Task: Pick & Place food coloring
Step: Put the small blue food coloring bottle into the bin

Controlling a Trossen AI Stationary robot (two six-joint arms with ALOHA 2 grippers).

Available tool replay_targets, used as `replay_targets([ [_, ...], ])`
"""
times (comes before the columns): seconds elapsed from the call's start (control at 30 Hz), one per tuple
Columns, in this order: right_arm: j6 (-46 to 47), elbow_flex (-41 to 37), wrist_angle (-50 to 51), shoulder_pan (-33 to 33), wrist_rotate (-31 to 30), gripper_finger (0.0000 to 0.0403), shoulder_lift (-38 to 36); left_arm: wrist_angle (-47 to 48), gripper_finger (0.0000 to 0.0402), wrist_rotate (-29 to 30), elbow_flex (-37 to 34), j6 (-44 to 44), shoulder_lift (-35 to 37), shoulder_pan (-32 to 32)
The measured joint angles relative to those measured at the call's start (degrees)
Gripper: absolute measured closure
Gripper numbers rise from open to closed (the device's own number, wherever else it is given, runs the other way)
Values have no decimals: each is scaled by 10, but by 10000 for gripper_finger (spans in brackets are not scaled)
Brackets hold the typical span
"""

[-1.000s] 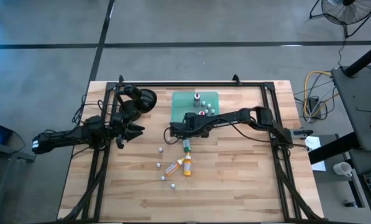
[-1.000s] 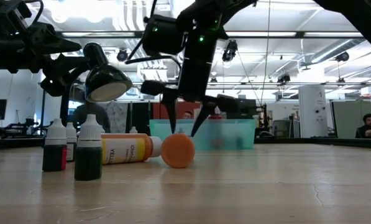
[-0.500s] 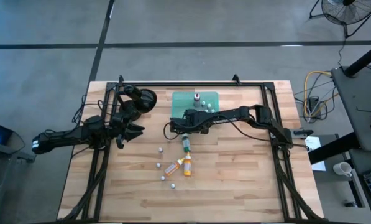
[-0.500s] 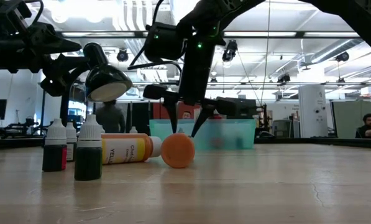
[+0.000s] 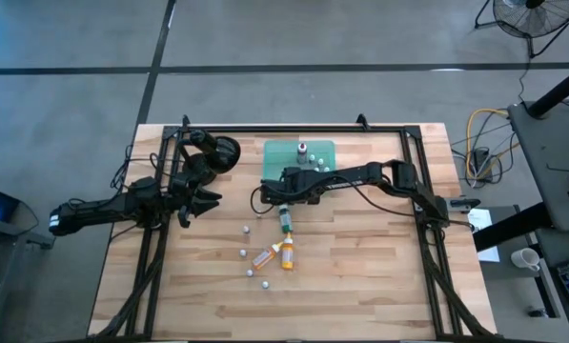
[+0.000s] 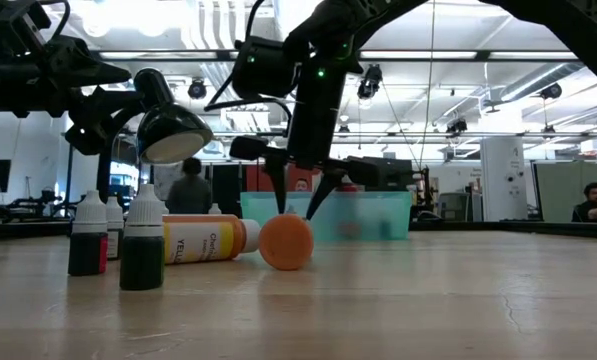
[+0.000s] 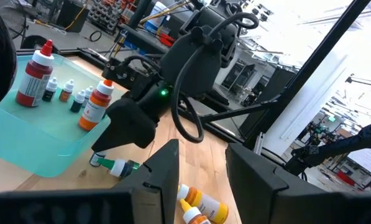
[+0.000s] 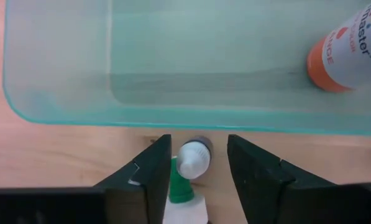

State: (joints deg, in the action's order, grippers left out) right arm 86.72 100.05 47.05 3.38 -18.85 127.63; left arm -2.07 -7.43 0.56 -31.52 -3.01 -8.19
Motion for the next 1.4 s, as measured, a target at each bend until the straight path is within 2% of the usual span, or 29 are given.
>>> replay_targets([
  [0.37,0,0,-3,0,0,301,0,0,296,0,0,0,0,-1],
  [0.8,-4,0,-4,0,13,301,0,0,296,0,0,0,0,0],
  [1.17,-30,0,-4,0,22,331,0,0,296,0,0,0,0,0],
  [1.4,-47,1,6,0,23,334,-1,0,296,0,0,0,0,0],
])
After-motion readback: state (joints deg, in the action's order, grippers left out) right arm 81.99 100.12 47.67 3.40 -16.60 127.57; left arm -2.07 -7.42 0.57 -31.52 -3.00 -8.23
